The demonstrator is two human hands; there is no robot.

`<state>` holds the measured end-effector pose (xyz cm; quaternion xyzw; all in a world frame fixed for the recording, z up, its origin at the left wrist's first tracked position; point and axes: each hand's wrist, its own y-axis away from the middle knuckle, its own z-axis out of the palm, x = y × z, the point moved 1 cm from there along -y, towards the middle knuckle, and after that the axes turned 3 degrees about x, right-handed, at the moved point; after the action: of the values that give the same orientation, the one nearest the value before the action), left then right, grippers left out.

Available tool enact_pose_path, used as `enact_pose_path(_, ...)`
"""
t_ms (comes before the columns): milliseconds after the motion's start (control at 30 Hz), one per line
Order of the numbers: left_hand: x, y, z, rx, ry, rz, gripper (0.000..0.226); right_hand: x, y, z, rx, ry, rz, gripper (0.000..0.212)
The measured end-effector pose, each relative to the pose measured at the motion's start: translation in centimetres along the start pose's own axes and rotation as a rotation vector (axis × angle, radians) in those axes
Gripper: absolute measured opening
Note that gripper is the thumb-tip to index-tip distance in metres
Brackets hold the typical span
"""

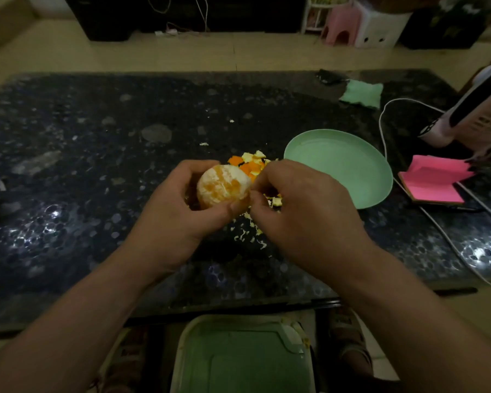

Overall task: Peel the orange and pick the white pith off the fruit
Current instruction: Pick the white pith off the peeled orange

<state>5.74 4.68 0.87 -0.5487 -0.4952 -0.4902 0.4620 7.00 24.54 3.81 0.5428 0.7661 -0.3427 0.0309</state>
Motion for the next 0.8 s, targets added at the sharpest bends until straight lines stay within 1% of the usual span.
enact_pose_path(67, -0.1, 0.0, -0.1, 0.004, -0.013, 0.002, 0.072, -0.2, 0.0, 0.2, 0.013, 0.034, 0.000, 0.011)
enact_pose_path(167, -0.1, -0.1, -0.3, -0.003, 0.021, -0.014, 0.069, 0.2, 0.0, 0.2, -0.003, -0.033, 0.055, 0.010)
enact_pose_path(267, 0.0, -0.3, -0.3, -0.041, 0.144, -0.048, 0.066, 1.0, -0.2, 0.1, -0.023, -0.145, 0.116, 0.009)
enact_pose_path(367, 0.0, -0.4, -0.4, -0.066, 0.262, -0.083, 0.065, 1.6, -0.4, -0.2, -0.006, -0.202, 0.141, 0.008)
enact_pose_path(433, -0.1, -0.3, -0.3, -0.068, 0.315, -0.098, 0.061, 1.7, -0.5, -0.4, -0.004, -0.235, 0.144, 0.007)
enact_pose_path(533, -0.2, -0.3, -0.2, -0.066, 0.350, -0.102, 0.052, 1.5, -0.6, -0.3, -0.044, -0.290, 0.133, 0.004)
enact_pose_path(633, -0.3, -0.4, -0.3, -0.061, 0.351, -0.117, 0.051, 1.4, -0.5, -0.3, -0.055, -0.329, 0.108, 0.003)
enact_pose_path(800, -0.4, -0.6, -0.3, -0.056, 0.379, -0.161, 0.050, 1.4, -0.6, -0.3, -0.046, -0.318, 0.099, 0.006)
